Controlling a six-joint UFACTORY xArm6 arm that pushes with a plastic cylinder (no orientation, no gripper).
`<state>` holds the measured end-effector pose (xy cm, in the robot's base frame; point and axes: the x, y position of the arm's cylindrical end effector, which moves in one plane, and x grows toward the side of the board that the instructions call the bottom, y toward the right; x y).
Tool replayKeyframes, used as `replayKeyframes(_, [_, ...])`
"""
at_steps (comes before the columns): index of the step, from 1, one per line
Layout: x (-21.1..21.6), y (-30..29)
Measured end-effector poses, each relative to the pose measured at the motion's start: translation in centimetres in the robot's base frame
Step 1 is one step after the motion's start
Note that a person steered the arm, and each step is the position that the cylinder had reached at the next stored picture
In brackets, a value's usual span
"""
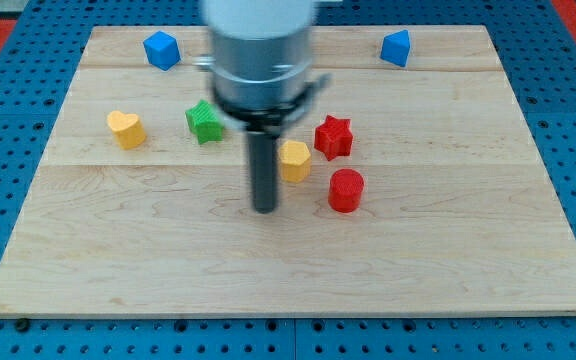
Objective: Slide red star to the center right
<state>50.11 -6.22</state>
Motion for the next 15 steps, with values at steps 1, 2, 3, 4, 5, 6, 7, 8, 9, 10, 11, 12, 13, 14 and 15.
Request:
replayKeyframes(1, [-1.9,-5.5])
replayKeyframes(2, [-5.9,-4.4])
replayKeyframes(3, [-8.6,1.7])
replayKeyframes(4, [-8.6,7.5])
replayKeyframes(5, [-8.9,10.9])
replayKeyframes(6, [-10.0,13.6])
replayKeyframes(7, [-11.3,16.4])
replayKeyframes(8, [-12.1,15.5])
replayKeyframes(9, [-13.5,13.3])
replayKeyframes(10, [-13.9,17.3])
replayKeyframes(11, [-13.8,21.9])
replayKeyframes(12, [-13.8,21.5])
replayKeyframes(13, [-16.3,21.3])
replayKeyframes(14, [-17.6,25.1])
replayKeyframes(15, [-16.2,28.2])
